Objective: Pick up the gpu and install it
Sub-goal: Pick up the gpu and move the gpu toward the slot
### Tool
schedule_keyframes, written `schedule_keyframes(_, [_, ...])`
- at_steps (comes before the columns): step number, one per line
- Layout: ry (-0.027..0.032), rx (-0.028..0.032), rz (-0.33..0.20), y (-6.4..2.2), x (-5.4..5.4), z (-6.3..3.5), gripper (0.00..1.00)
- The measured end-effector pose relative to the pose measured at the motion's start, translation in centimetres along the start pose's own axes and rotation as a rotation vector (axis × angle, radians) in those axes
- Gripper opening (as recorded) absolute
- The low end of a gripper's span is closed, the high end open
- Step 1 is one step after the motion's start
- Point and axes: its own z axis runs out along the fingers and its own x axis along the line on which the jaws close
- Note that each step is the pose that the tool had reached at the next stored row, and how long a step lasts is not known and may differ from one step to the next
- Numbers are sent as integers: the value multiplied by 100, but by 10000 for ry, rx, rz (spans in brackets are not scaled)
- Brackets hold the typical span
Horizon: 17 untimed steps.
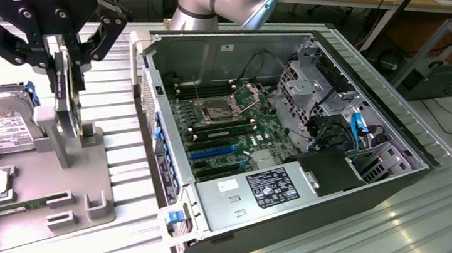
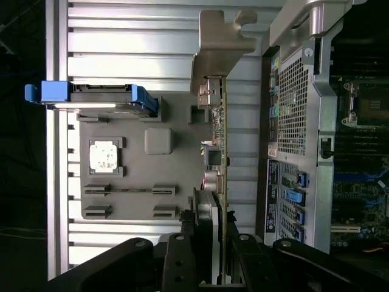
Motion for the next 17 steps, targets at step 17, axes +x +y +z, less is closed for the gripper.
schedule_keyframes(17, [-1, -1, -16, -11, -461, 8, 28])
